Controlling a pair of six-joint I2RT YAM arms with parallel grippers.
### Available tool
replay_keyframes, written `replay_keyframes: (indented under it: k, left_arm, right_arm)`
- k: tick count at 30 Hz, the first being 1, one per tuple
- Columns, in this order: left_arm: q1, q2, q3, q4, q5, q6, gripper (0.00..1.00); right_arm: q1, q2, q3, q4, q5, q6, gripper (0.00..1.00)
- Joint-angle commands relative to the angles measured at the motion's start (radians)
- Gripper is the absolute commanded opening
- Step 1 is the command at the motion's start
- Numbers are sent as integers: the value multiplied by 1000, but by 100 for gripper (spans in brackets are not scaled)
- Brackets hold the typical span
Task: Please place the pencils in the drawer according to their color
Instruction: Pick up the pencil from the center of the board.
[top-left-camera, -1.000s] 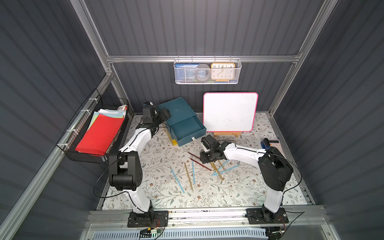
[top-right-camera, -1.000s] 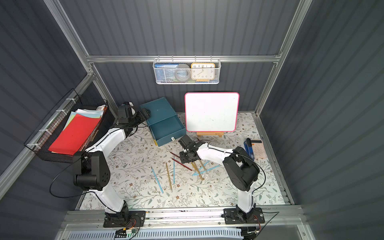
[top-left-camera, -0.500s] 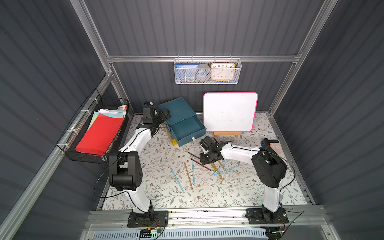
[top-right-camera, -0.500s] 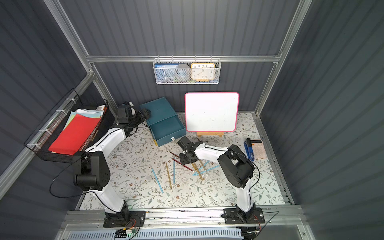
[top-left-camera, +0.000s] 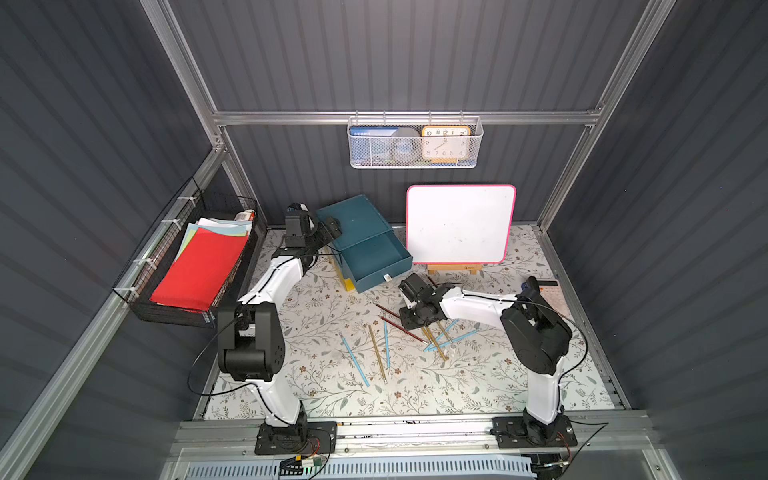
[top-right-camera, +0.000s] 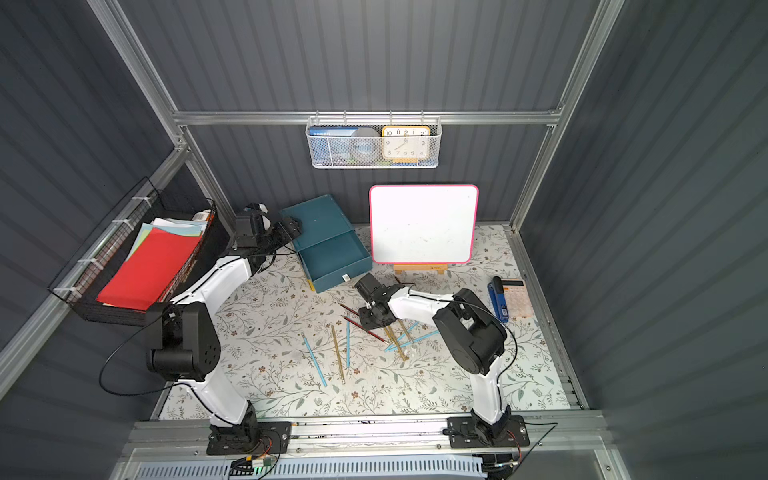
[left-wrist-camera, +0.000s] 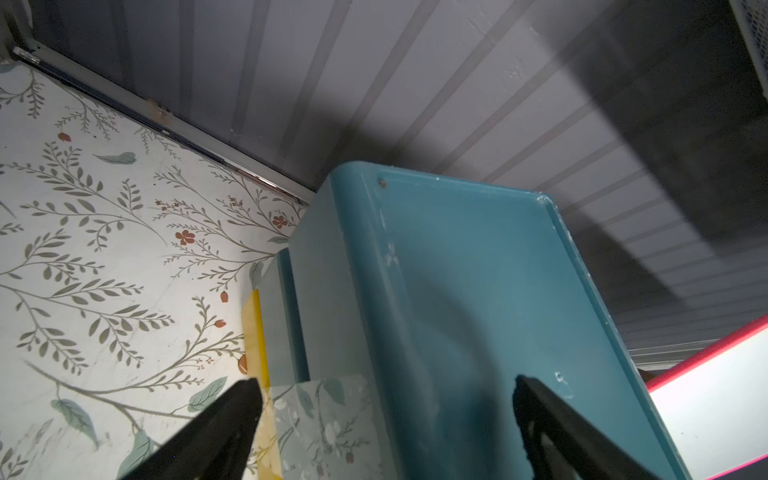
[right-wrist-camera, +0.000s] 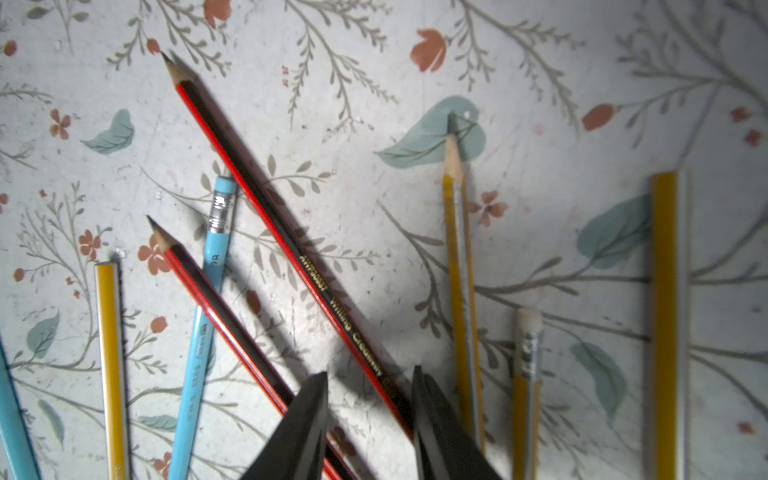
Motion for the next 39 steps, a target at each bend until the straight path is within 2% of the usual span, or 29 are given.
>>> replay_keyframes:
  k: [1,13,19,34,39]
  left_arm:
    - [2,-24,-17,18,14,-13,100]
    - [2,-27,-28,29,17,-21,100]
    - [2,-28,-29,31,17,-21,100]
    - [2,-30,-34,35,17,-27,100]
    - [2,-31,-34,37,15,-27,100]
  right_arm:
    - [3,25,0,-5,16,-17,38]
    - [5,41,-2,-43,47,-18,34]
    - [9,37,-13,-40,47,-17,28]
    - [15,26,-24,-41,38,-27,18]
    - [16,17,-24,-40,23,-26,10]
